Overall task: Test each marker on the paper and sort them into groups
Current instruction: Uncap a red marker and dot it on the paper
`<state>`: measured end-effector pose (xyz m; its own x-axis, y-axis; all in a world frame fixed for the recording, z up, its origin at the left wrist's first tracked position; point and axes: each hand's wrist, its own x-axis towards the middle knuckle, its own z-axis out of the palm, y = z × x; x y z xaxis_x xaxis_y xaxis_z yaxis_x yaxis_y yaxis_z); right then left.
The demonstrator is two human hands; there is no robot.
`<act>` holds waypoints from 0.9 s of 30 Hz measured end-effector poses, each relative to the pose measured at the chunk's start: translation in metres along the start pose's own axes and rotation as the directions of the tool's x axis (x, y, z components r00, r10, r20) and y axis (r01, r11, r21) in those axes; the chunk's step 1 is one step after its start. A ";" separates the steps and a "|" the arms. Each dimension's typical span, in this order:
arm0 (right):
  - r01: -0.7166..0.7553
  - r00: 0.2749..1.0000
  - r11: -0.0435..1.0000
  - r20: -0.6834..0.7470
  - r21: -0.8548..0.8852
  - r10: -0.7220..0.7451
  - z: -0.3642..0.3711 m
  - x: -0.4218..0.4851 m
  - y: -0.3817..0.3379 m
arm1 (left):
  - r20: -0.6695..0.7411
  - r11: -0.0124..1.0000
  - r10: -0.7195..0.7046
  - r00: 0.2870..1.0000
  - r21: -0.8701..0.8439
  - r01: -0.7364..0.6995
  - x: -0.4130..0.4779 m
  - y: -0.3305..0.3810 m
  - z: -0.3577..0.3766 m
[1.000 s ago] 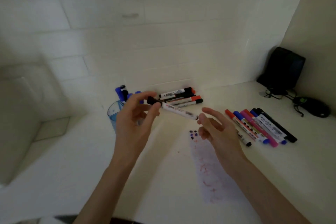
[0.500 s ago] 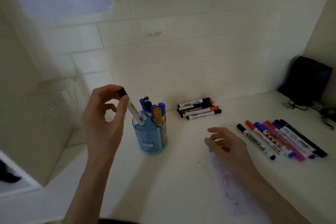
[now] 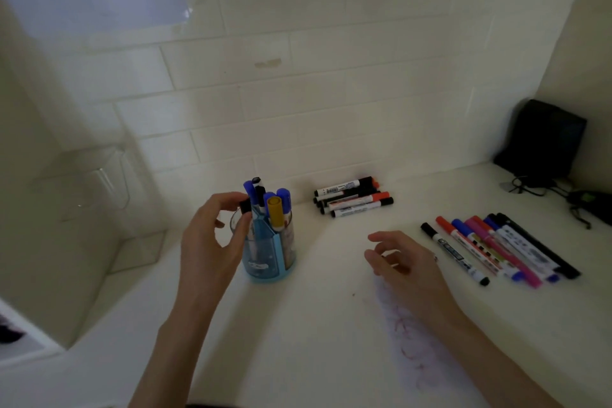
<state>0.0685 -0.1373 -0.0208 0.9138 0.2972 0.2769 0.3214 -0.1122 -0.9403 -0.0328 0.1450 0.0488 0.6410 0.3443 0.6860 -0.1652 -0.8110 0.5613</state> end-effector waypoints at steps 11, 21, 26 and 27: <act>-0.037 0.995 0.991 -0.100 -0.126 0.024 -0.013 0.006 0.011 | 0.026 0.927 0.369 0.929 -0.090 -0.365 -0.047 0.062 0.078; -0.041 0.993 0.941 -0.122 -0.337 0.000 -0.027 0.006 0.016 | 0.330 0.920 -0.028 0.943 0.378 -0.105 0.007 0.037 0.194; -0.025 0.995 0.932 -0.097 -0.361 -0.011 -0.029 0.006 0.015 | 0.316 0.863 -0.013 0.949 0.482 -0.149 0.013 0.024 0.207; -0.023 0.995 0.933 -0.100 -0.360 -0.014 -0.029 0.007 0.015 | 0.307 0.865 -0.012 0.952 0.481 -0.144 0.013 0.022 0.208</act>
<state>0.0866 -0.1648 -0.0273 0.9296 0.2021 0.3082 0.3678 -0.4531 -0.8120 0.1280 0.0332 -0.0264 0.8420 0.1919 0.5043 0.1248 -0.9785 0.1640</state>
